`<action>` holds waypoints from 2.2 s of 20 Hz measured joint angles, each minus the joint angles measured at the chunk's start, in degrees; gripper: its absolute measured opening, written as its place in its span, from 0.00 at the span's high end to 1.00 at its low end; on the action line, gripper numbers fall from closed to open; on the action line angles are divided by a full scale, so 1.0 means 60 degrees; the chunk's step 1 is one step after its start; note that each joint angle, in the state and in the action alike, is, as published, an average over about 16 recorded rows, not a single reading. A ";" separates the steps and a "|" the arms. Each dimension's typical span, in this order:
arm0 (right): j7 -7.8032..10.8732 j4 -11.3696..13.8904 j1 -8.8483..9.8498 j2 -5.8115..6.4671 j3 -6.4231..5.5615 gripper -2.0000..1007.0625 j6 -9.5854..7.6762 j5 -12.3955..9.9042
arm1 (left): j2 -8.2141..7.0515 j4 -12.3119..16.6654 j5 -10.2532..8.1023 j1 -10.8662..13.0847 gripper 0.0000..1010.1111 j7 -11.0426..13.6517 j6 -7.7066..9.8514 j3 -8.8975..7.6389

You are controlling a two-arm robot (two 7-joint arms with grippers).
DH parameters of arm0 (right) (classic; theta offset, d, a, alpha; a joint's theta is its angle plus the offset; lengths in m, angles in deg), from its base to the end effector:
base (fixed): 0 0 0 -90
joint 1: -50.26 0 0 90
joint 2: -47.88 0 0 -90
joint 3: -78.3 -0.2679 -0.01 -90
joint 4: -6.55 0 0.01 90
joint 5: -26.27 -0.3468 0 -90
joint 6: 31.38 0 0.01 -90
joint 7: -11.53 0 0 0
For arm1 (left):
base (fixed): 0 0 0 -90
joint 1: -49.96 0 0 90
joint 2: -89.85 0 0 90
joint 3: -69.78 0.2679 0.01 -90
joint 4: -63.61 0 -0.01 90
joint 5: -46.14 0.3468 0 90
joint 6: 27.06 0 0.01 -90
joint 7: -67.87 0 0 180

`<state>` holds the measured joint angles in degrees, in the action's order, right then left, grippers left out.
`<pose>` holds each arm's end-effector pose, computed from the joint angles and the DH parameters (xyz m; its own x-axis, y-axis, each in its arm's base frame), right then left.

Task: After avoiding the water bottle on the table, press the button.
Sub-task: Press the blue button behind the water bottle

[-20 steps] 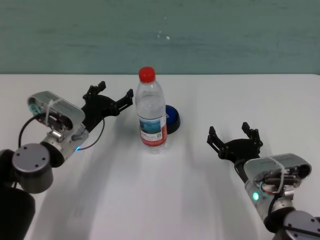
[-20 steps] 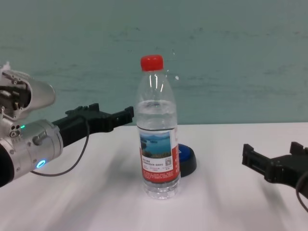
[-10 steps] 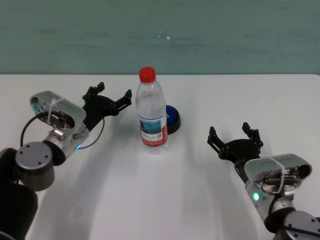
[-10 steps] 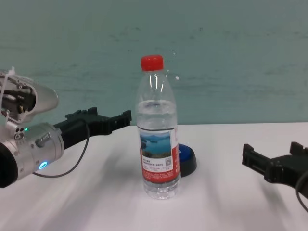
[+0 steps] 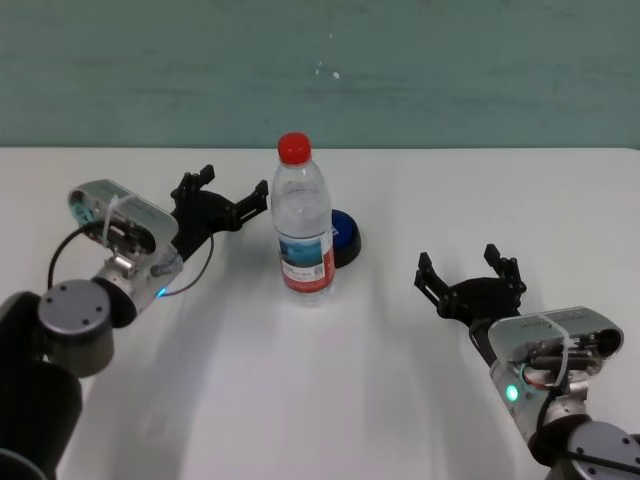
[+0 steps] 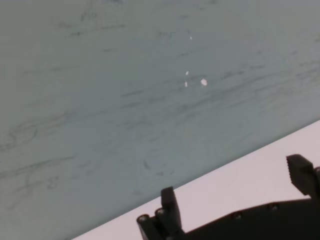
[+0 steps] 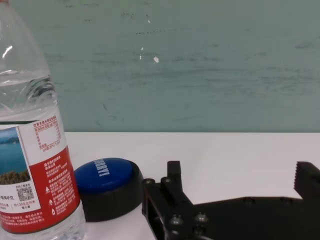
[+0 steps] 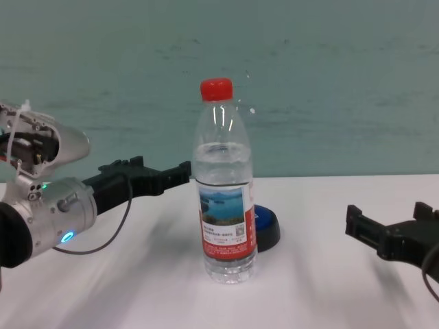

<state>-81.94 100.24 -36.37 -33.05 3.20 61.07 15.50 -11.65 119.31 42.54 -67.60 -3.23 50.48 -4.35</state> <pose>0.3381 0.0529 -0.2865 0.2028 -0.9779 -0.0509 0.9792 0.2028 0.0060 0.4790 0.0145 -0.2938 0.4573 0.8564 0.2398 -0.8853 0.4641 0.0307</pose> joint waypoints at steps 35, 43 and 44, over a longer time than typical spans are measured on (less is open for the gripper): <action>0.0000 0.0000 0.0000 0.0000 0.0000 0.00 0.0000 0.0000 | 0.0089 -0.0523 0.0053 -0.0309 0.00 -0.0211 -0.0104 -0.0234; 0.0000 0.0000 0.0000 0.0000 0.0000 0.00 0.0000 0.0000 | -0.0004 -0.0563 -0.0007 -0.0274 0.00 -0.0365 -0.0081 -0.0540; 0.0000 0.0000 0.0000 0.0000 0.0000 0.00 0.0000 0.0000 | -0.0019 -0.0550 -0.0017 -0.0257 0.00 -0.0373 -0.0074 -0.0574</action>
<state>-81.94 100.24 -36.37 -33.05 3.20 61.07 15.50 -11.76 116.01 42.44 -69.15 -5.47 50.03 -7.80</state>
